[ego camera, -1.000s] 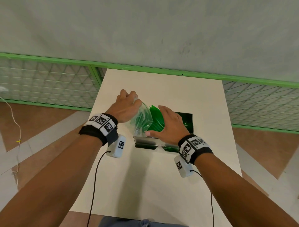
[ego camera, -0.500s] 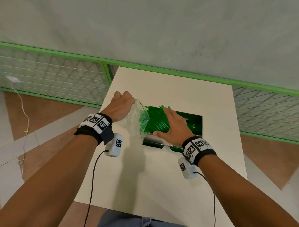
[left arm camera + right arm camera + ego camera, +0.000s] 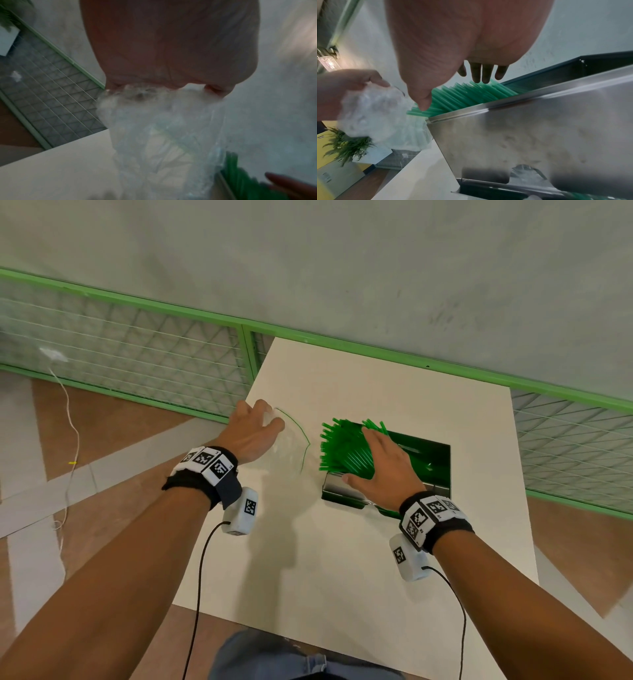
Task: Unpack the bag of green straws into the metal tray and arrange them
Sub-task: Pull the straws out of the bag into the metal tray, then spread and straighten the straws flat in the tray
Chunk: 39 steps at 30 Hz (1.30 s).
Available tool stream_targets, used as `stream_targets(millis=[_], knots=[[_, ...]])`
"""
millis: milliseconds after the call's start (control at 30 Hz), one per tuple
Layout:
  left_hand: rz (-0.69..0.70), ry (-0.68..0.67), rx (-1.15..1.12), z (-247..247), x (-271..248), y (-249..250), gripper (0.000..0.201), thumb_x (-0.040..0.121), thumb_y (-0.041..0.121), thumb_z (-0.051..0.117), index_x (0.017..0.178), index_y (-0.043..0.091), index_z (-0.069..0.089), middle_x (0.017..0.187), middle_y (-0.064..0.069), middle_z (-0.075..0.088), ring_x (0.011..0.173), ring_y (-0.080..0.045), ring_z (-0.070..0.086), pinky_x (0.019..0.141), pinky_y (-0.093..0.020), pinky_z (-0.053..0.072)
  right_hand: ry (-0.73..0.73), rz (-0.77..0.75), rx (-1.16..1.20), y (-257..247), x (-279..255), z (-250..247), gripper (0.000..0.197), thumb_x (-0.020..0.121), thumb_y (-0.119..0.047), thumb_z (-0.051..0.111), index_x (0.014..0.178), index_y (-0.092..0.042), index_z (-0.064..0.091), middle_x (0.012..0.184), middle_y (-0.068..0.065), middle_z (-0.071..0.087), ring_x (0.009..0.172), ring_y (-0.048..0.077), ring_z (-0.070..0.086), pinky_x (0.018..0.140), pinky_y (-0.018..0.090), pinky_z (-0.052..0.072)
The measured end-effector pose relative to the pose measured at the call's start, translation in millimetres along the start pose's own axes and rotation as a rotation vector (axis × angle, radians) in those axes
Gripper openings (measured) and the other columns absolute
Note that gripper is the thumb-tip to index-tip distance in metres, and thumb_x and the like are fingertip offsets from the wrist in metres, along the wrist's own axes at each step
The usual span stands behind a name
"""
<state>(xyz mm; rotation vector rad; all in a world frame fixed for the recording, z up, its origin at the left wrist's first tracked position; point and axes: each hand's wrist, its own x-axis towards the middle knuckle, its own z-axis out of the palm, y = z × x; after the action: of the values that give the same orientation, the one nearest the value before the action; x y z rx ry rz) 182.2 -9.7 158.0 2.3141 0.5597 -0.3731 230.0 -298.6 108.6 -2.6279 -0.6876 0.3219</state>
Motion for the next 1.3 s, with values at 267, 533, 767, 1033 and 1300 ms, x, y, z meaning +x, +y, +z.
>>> stream_targets(millis=[267, 533, 767, 1033, 1300], knots=[[0.029, 0.135, -0.079, 33, -10, -46, 0.062, 0.086, 0.049, 0.068, 0.130, 0.020, 0.035, 0.130, -0.001, 0.030, 0.125, -0.026, 0.041, 0.098, -0.037, 0.036, 0.023, 0.037, -0.015, -6, -13, 4, 0.095, 0.088, -0.059, 0.064, 0.161, -0.022, 0.015, 0.166, 0.007, 0.024, 0.153, 0.028, 0.023, 0.124, 0.052, 0.022], [-0.107, 0.065, 0.014, 75, -16, -70, 0.081, 0.069, 0.060, 0.081, 0.114, 0.023, 0.023, 0.124, 0.003, 0.036, 0.119, -0.027, 0.046, 0.107, -0.054, 0.035, 0.036, 0.079, 0.005, -5, -26, -2, 0.093, 0.090, -0.055, 0.065, 0.161, -0.020, 0.017, 0.166, 0.008, 0.024, 0.153, 0.027, 0.022, 0.124, 0.052, 0.023], [-0.135, 0.188, 0.044, 76, -4, -69, 0.081, 0.077, 0.072, 0.062, 0.125, 0.011, 0.039, 0.130, -0.006, 0.041, 0.128, -0.031, 0.044, 0.106, -0.052, 0.038, 0.052, 0.087, 0.018, 6, -25, -4, 0.090, 0.089, -0.056, 0.065, 0.159, -0.020, 0.021, 0.163, 0.009, 0.030, 0.150, 0.029, 0.029, 0.121, 0.055, 0.027], [0.168, 0.515, -0.061, 78, 2, -33, 0.039, 0.092, 0.047, 0.053, 0.109, 0.012, 0.051, 0.110, -0.006, 0.055, 0.100, -0.030, 0.055, 0.092, -0.048, 0.043, 0.023, 0.133, 0.054, 21, -17, -9, 0.092, 0.087, -0.059, 0.066, 0.158, -0.018, 0.023, 0.159, 0.008, 0.032, 0.144, 0.029, 0.036, 0.118, 0.056, 0.033], [0.152, 0.279, -0.197, 108, 4, 50, 0.052, 0.096, 0.064, 0.041, 0.130, 0.024, 0.040, 0.121, 0.000, 0.053, 0.089, -0.023, 0.061, 0.083, -0.043, 0.051, -0.123, 0.207, 0.062, 47, 0, -14, 0.094, 0.088, -0.060, 0.063, 0.160, -0.017, 0.020, 0.163, 0.009, 0.027, 0.147, 0.030, 0.034, 0.119, 0.050, 0.032]])
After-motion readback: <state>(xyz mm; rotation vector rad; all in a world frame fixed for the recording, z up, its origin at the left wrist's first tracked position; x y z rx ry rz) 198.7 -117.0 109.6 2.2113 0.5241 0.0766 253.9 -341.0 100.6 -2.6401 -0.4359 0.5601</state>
